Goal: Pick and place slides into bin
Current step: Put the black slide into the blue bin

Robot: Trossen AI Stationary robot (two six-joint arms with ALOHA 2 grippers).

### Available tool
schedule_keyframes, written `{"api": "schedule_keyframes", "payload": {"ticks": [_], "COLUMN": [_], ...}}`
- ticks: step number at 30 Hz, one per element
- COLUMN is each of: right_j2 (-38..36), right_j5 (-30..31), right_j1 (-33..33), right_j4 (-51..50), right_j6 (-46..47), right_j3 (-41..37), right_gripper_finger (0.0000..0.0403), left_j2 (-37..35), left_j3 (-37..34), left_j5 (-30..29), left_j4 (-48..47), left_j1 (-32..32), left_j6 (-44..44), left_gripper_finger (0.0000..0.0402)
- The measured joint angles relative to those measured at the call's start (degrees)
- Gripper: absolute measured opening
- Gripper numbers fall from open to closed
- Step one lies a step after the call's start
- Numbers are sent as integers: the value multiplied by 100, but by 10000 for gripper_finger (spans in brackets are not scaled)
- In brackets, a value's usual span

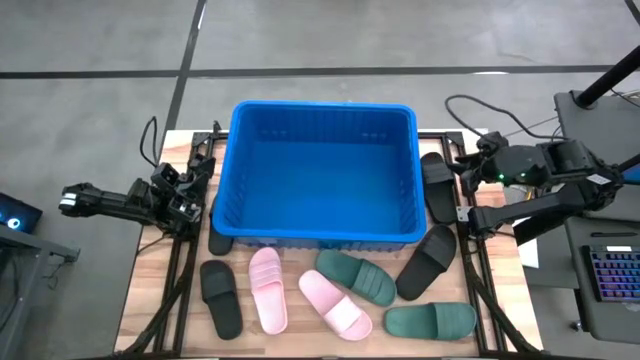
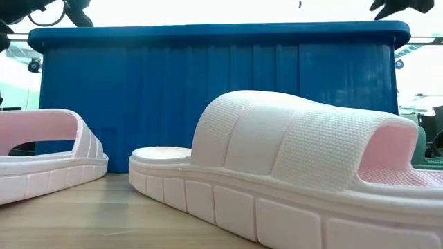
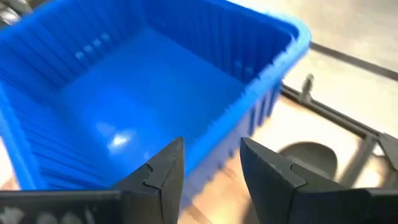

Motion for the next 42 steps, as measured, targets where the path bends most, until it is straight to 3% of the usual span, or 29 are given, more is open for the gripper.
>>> {"api": "schedule_keyframes", "payload": {"ticks": [4, 15, 23, 31, 42], "right_j2": [82, 342, 515, 525, 525], "right_j5": [-64, -856, -859, -880, -883], "right_j1": [0, 2, 0, 2, 2], "right_j4": [-406, -945, -979, -978, -977], "right_j6": [-11, -1143, -1951, -2044, -2065], "right_j3": [-32, -100, -440, -881, -1835], "right_gripper_finger": [144, 146, 166, 210, 208], "left_j2": [-1, -2, -2, -1, 2], "left_j3": [0, 0, 0, 0, -2], "left_j5": [-1, -4, -4, -21, -46], "left_j4": [-4, -24, -22, -26, -28], "left_j1": [0, -1, 0, 0, -2], "left_j6": [0, 2, 4, 4, 0], "left_gripper_finger": [221, 221, 222, 222, 222]}}
